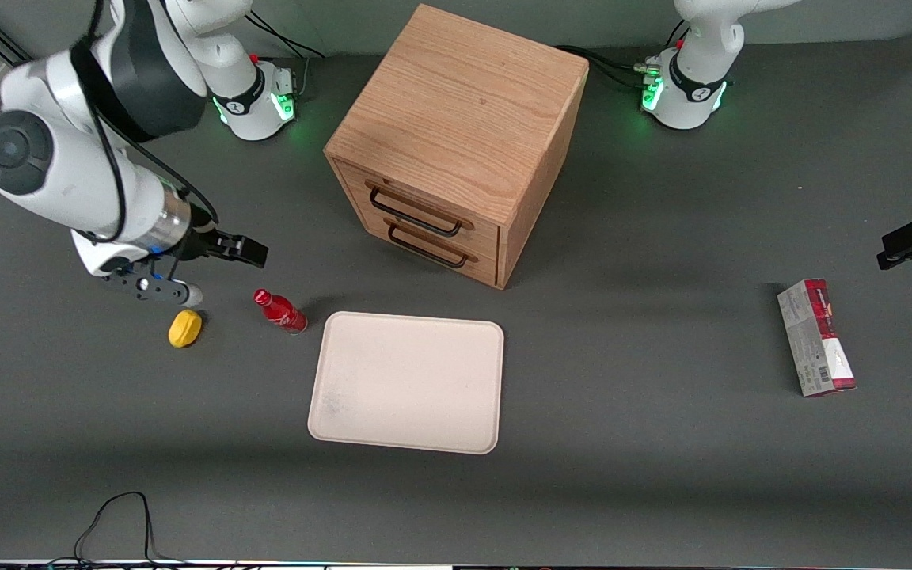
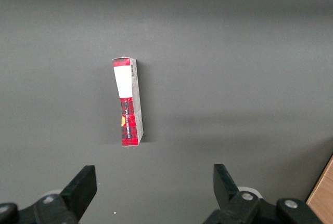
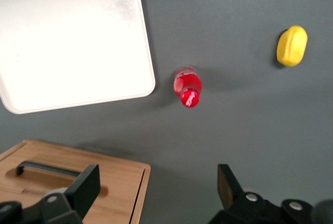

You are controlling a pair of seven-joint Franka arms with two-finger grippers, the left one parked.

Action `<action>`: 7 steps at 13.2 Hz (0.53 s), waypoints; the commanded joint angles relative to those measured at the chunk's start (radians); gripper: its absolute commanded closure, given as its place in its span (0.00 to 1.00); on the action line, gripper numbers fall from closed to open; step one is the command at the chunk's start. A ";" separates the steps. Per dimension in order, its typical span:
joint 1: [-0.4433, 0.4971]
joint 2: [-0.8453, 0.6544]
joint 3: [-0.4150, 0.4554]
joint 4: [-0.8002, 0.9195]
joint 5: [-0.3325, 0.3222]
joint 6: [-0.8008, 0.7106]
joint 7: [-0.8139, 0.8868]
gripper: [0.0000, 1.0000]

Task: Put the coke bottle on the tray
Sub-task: 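Move the open right gripper over the red Coca-Cola bottle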

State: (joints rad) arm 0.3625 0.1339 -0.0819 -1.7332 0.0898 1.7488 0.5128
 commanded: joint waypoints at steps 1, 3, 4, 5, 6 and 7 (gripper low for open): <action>0.036 -0.030 -0.007 -0.129 -0.039 0.133 0.012 0.00; 0.038 -0.031 -0.007 -0.196 -0.044 0.224 0.012 0.00; 0.038 -0.033 -0.007 -0.236 -0.050 0.273 0.009 0.00; 0.038 -0.037 -0.009 -0.270 -0.051 0.309 0.004 0.00; 0.038 -0.037 -0.009 -0.287 -0.071 0.317 -0.003 0.00; 0.036 -0.031 -0.009 -0.293 -0.085 0.327 -0.007 0.00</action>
State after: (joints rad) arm 0.3884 0.1334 -0.0821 -1.9741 0.0374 2.0397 0.5118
